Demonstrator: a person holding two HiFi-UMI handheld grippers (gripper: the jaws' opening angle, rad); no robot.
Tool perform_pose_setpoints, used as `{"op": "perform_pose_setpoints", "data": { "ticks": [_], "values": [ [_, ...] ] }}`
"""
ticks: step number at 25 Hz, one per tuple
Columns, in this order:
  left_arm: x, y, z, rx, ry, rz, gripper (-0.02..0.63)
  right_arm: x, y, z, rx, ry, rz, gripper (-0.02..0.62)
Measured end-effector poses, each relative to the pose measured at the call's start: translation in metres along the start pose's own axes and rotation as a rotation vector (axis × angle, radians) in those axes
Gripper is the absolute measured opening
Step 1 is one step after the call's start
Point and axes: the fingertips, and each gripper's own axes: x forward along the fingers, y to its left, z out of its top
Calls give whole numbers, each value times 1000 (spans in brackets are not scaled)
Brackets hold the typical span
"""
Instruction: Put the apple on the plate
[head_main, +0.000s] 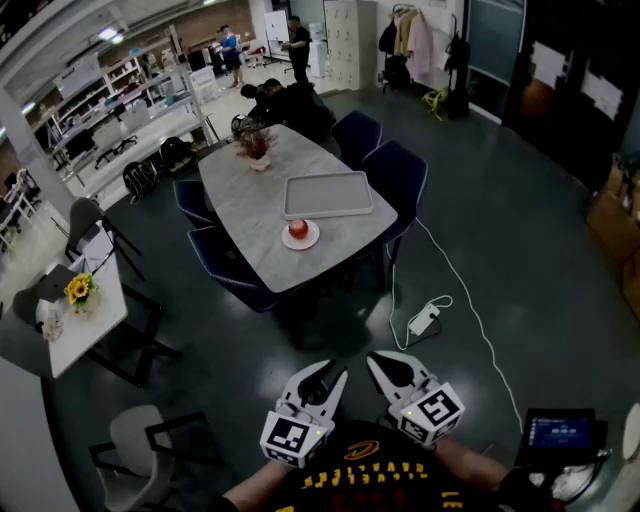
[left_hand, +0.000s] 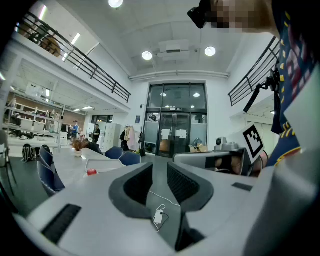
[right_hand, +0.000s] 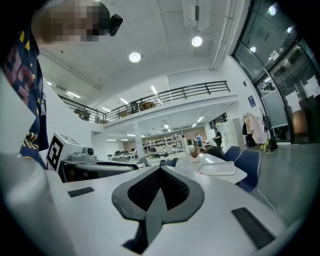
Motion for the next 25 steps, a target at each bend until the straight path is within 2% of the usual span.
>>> {"op": "perform_pose_setpoints", "data": {
  "ticks": [13, 22, 25],
  "values": [
    [2, 5, 1, -15, 33, -5, 92, 6, -4, -3, 63, -22, 6, 9],
    [30, 45, -6, -68, 82, -16, 93, 49, -31, -10, 98, 22, -14, 9],
    [46, 66, -2, -62, 76, -17, 92, 70, -41, -10, 97, 33, -17, 9]
  ]
}}
